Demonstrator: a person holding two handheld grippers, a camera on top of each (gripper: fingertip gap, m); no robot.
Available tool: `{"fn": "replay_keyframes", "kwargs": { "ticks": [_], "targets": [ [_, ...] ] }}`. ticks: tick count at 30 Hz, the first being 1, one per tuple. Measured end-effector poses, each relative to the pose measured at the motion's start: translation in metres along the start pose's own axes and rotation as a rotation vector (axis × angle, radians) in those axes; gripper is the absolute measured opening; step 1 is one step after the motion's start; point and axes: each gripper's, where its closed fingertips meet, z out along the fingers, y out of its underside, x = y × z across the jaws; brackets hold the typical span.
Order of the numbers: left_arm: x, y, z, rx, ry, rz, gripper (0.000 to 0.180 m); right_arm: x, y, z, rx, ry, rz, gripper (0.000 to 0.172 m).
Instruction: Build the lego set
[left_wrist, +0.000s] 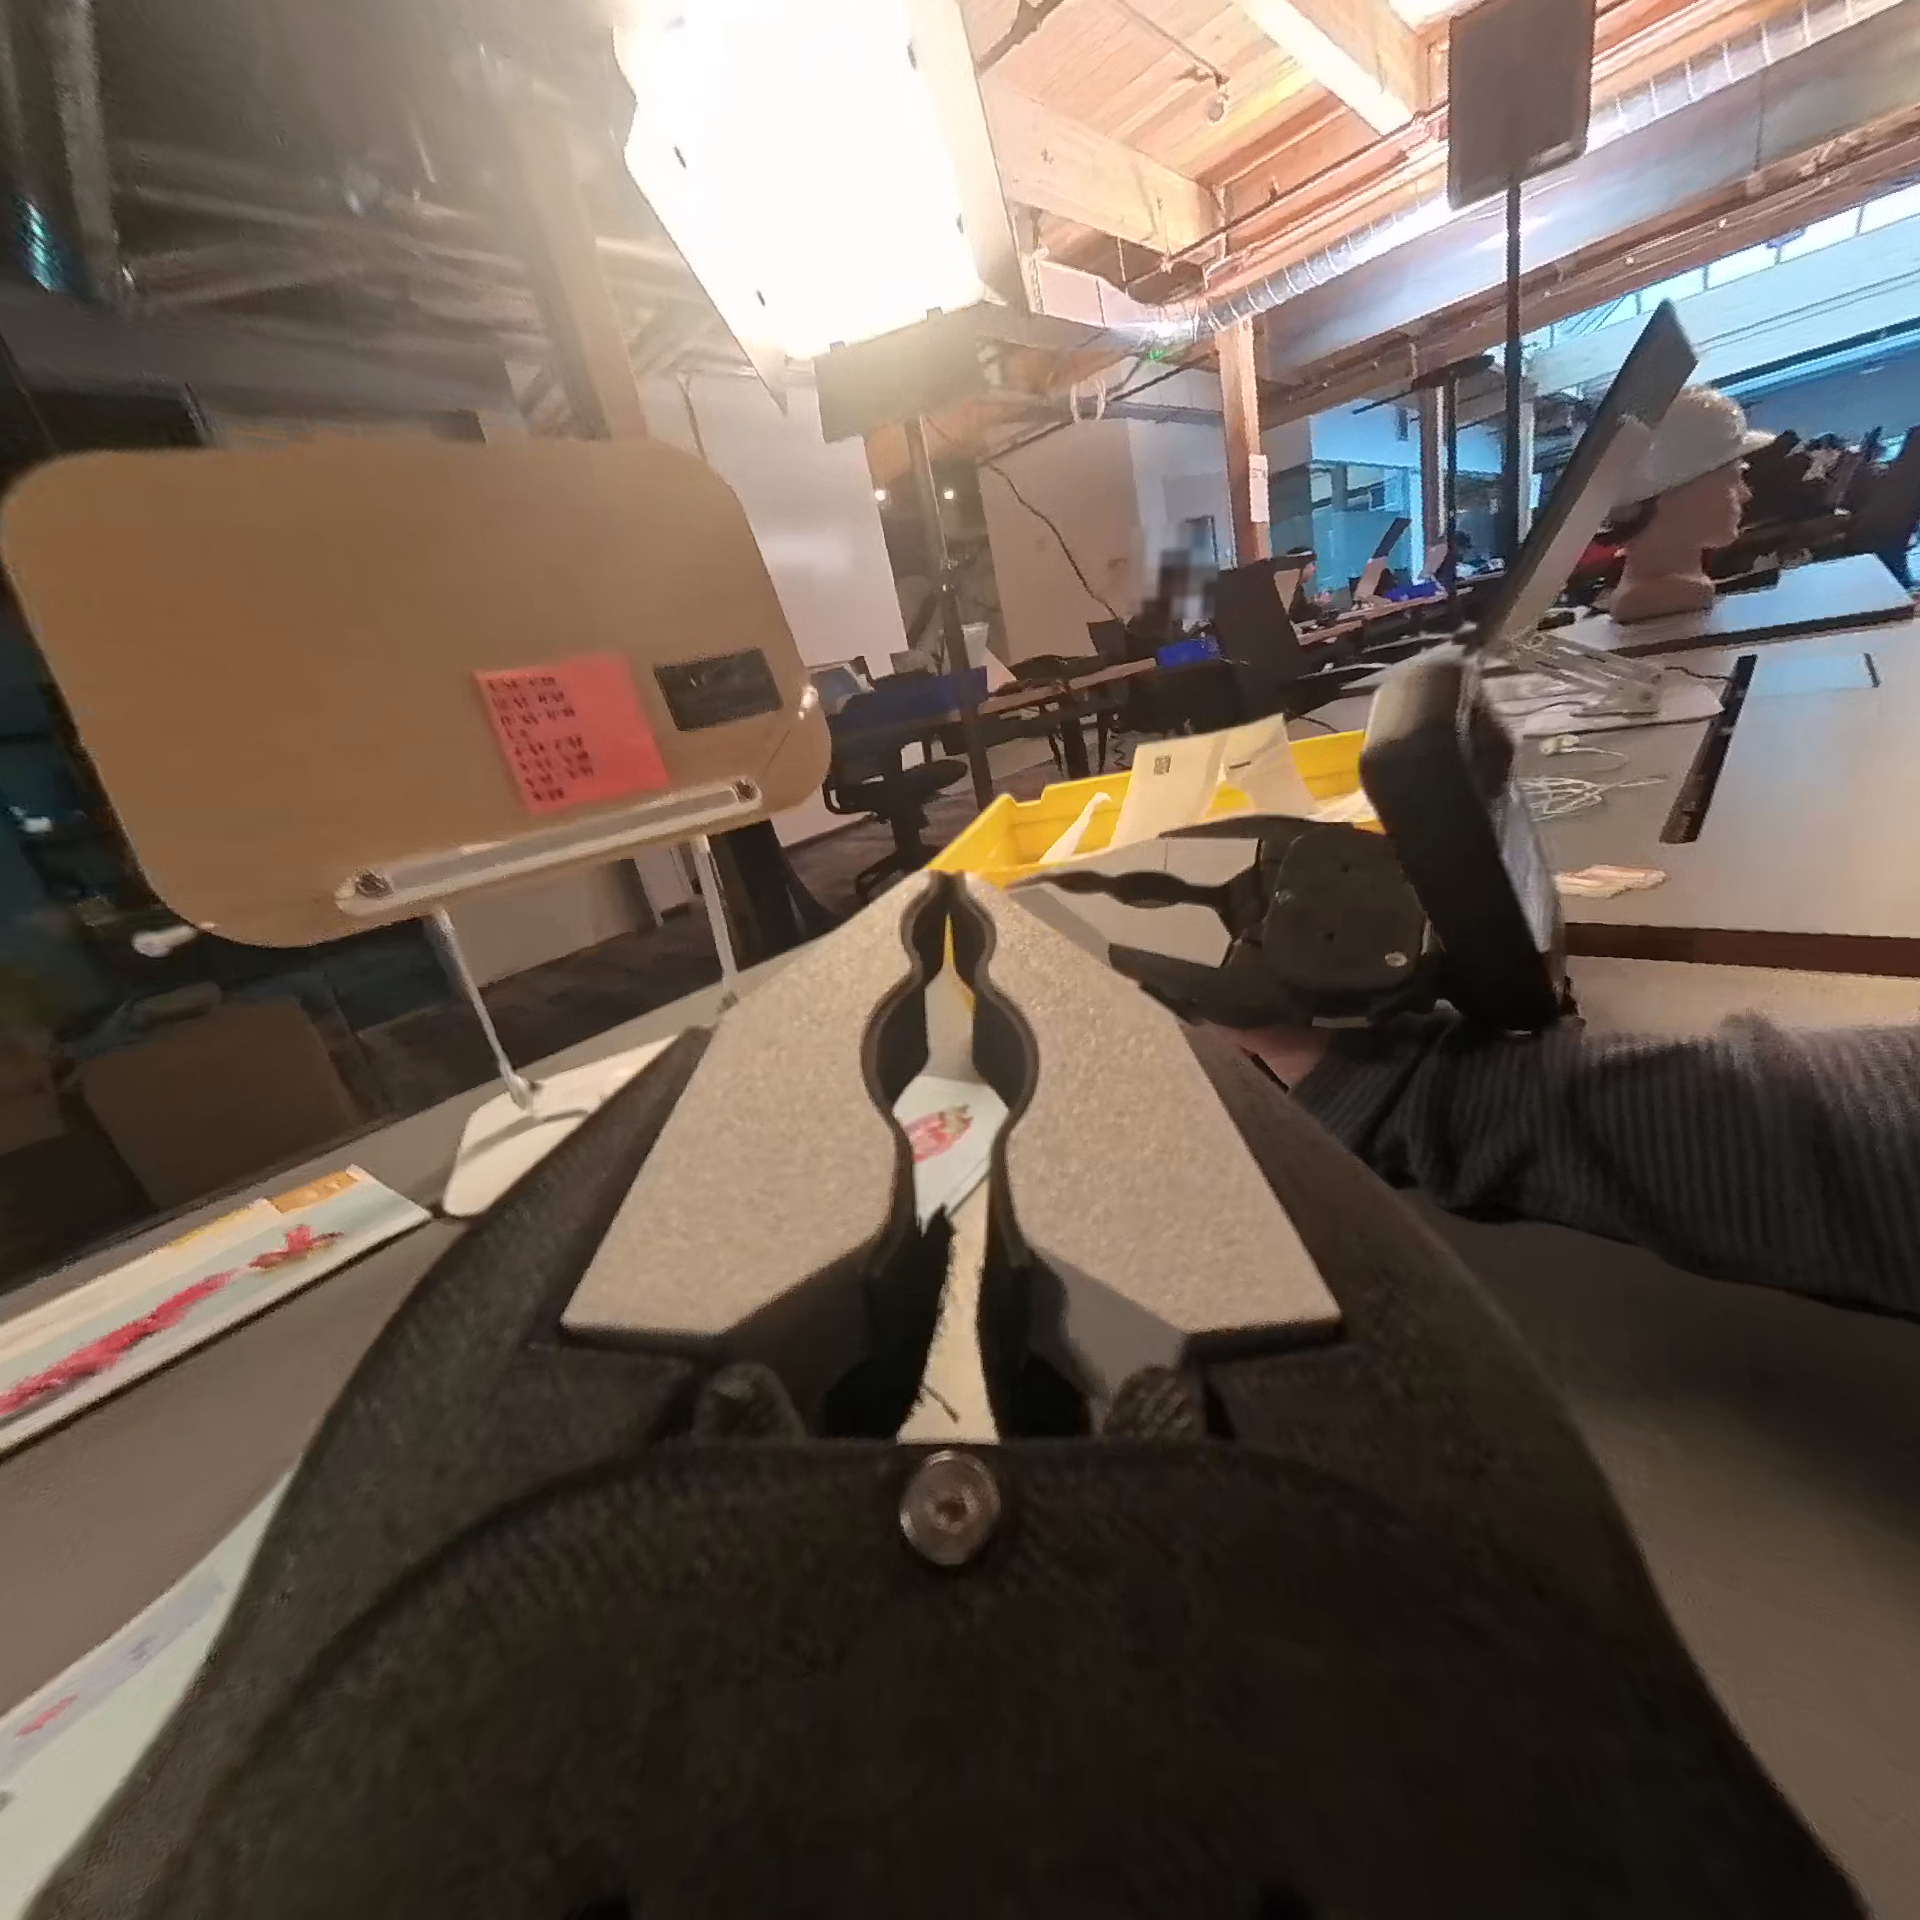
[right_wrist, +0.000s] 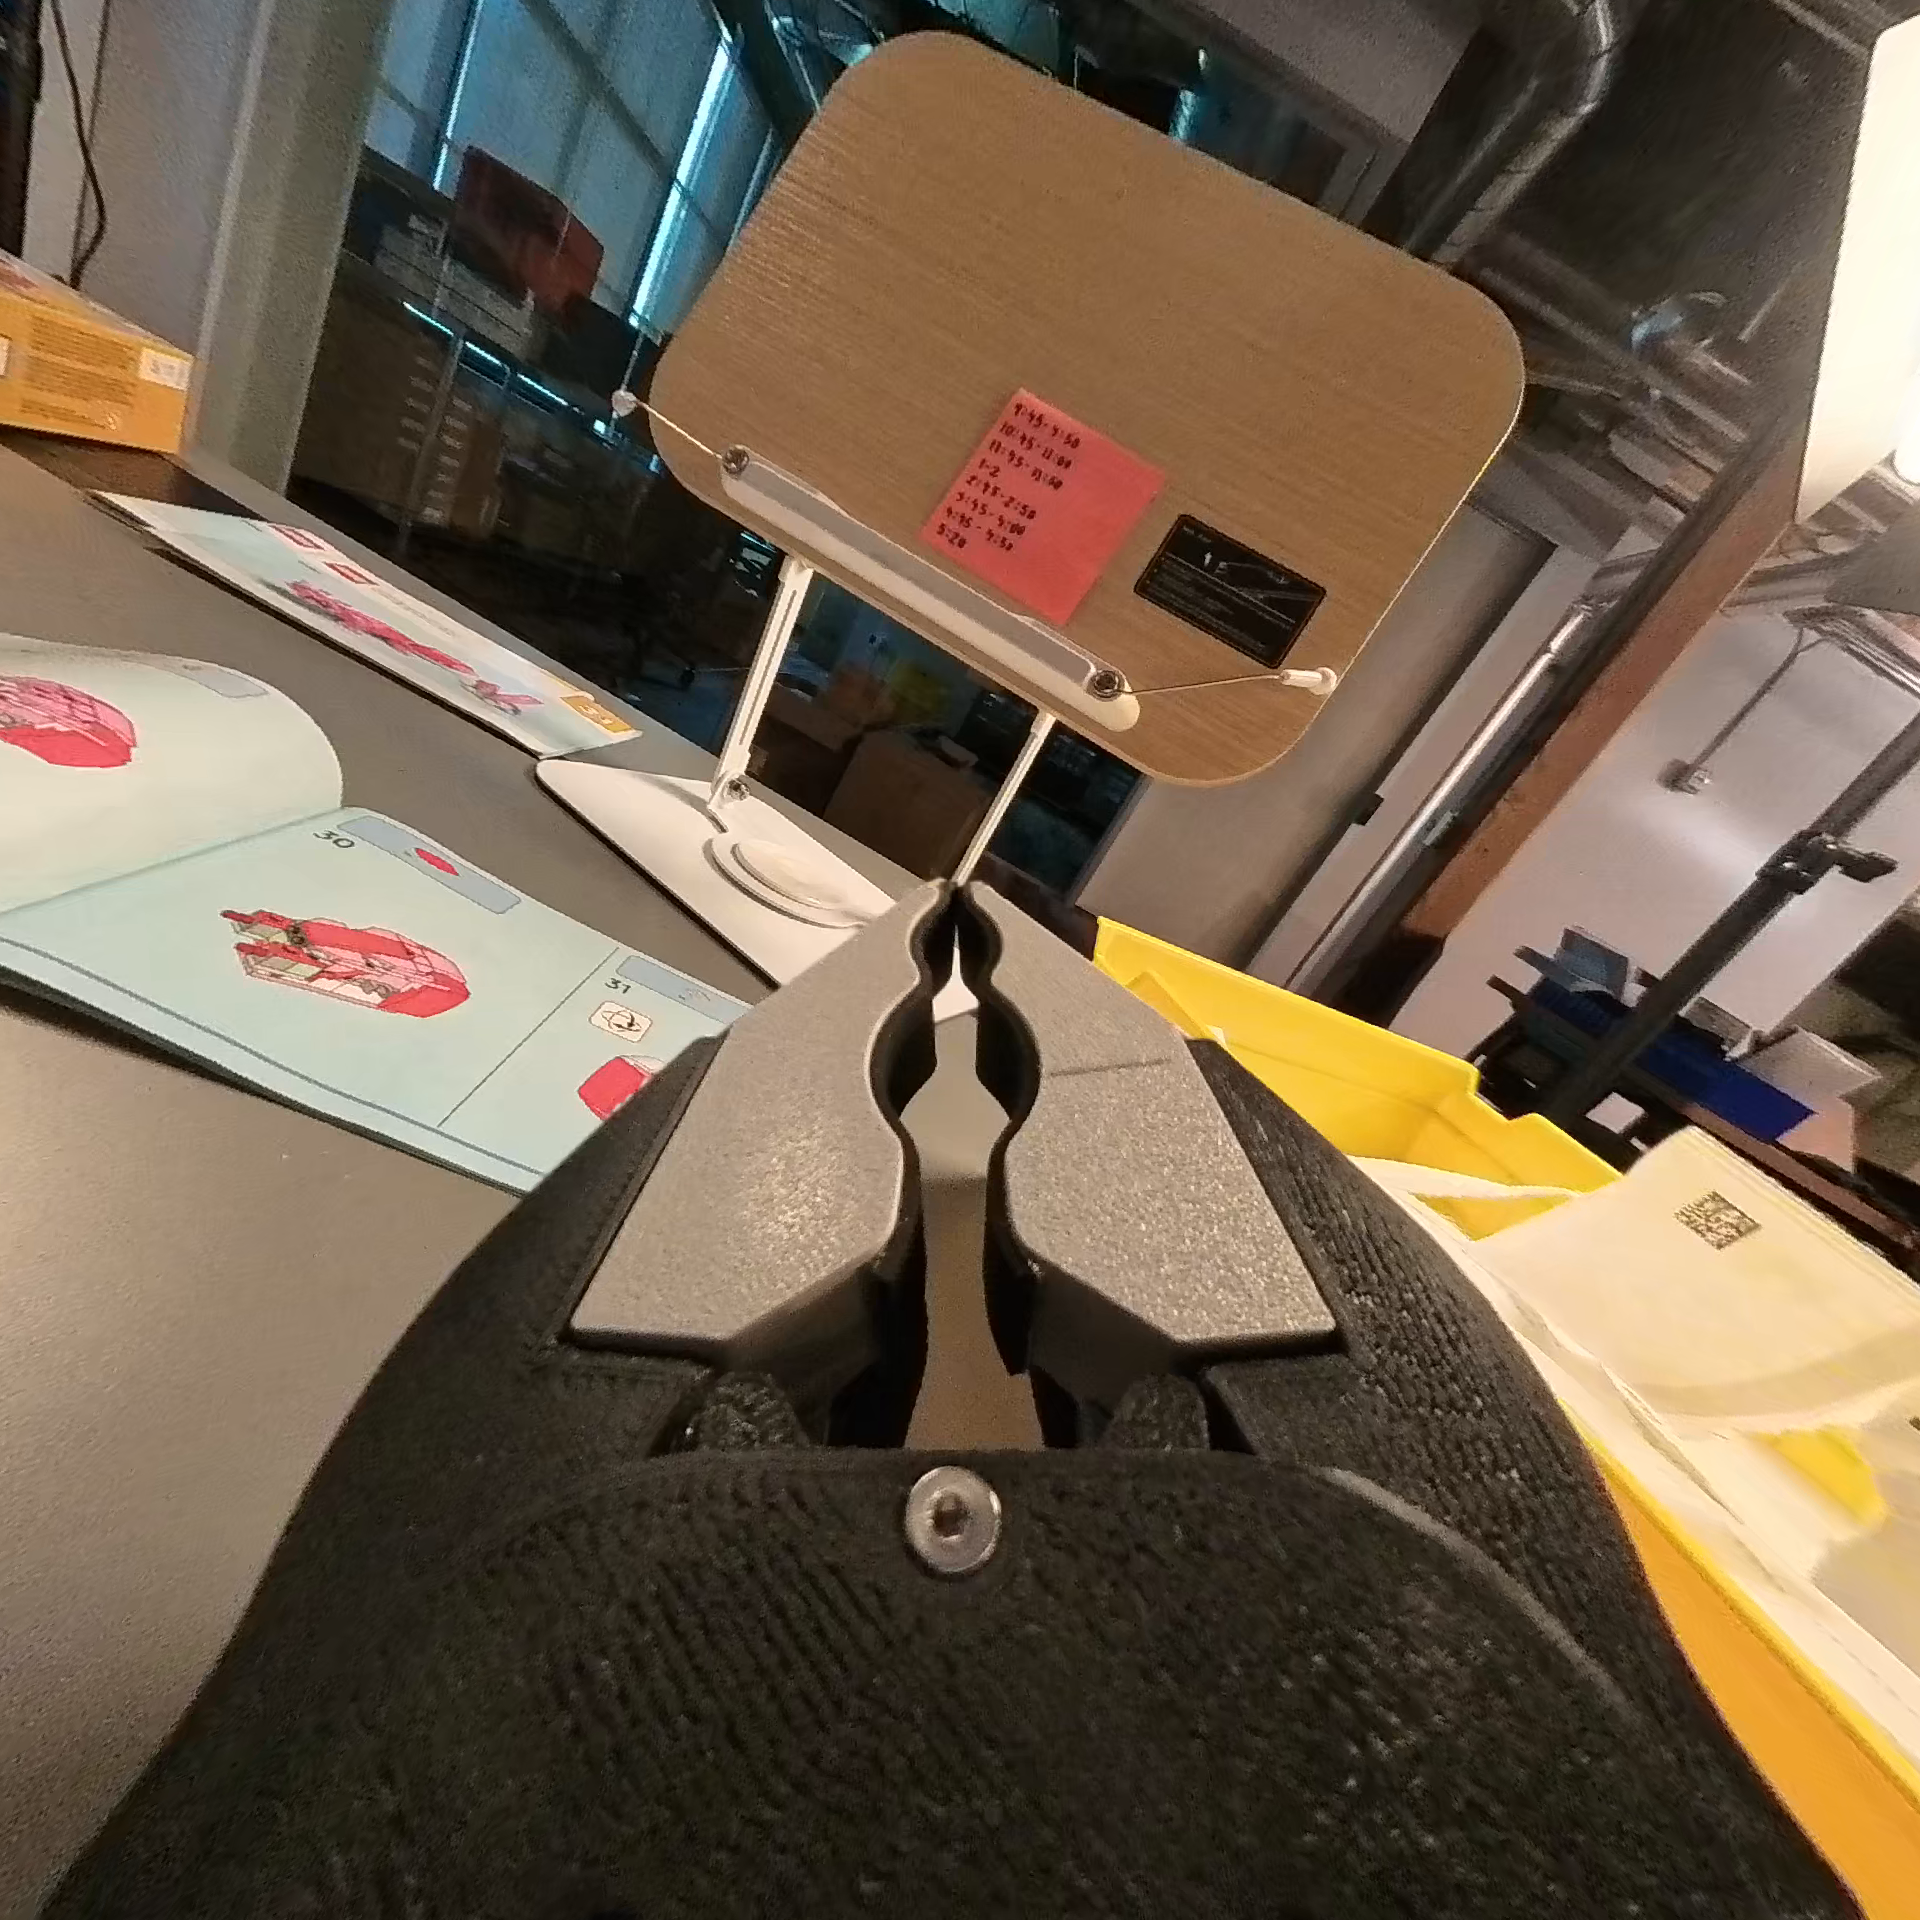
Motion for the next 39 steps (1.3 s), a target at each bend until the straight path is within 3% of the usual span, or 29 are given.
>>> {"fn": "replay_keyframes", "kwargs": {
  "ticks": [5, 10, 11, 14, 16, 17, 19, 21, 23, 28, 33, 39],
  "targets": [
    [-0.004, -0.035, -0.033, 0.0, 0.037, -0.057, 0.004, 0.002, 0.001, 0.0, -0.01, 0.018, -0.015, 0.0],
    [-0.035, -0.08, -0.094, -0.001, -0.021, -0.116, 0.015, 0.003, -0.001, -0.001, -0.002, 0.027, -0.029, 0.0],
    [-0.051, -0.088, -0.109, -0.01, -0.084, -0.107, 0.018, 0.003, -0.001, -0.001, 0.002, 0.028, -0.029, 0.0],
    [-0.14, -0.092, -0.172, -0.195, -0.5, -0.06, 0.04, 0.004, -0.002, -0.001, 0.002, 0.036, -0.022, 0.0],
    [-0.19, -0.094, -0.217, -0.336, -0.667, -0.038, 0.053, 0.006, -0.001, 0.0, -0.001, 0.044, -0.011, 0.0],
    [-0.212, -0.093, -0.236, -0.415, -0.713, -0.017, 0.05, 0.008, 0.0, 0.0, -0.002, 0.048, -0.005, 0.0],
    [-0.249, -0.079, -0.265, -0.622, -0.749, -0.017, 0.043, 0.01, 0.0, 0.0, -0.004, 0.056, 0.007, 0.0],
    [-0.27, -0.047, -0.285, -0.887, -0.694, -0.113, 0.038, 0.011, 0.001, -0.001, -0.004, 0.062, 0.016, 0.0],
    [-0.274, -0.013, -0.297, -1.104, -0.583, -0.238, 0.036, 0.012, 0.001, -0.001, -0.004, 0.063, 0.022, 0.0],
    [-0.265, 0.054, -0.326, -1.491, -0.373, -0.446, 0.017, 0.011, 0.001, -0.001, -0.002, 0.058, 0.019, 0.0],
    [-0.263, 0.091, -0.368, -1.876, -0.322, -0.403, 0.005, 0.009, 0.001, -0.001, -0.007, 0.052, 0.012, 0.0],
    [-0.267, 0.105, -0.392, -2.193, -0.286, -0.291, 0.0, 0.008, 0.001, -0.001, -0.005, 0.048, 0.009, 0.0]
  ]
}}
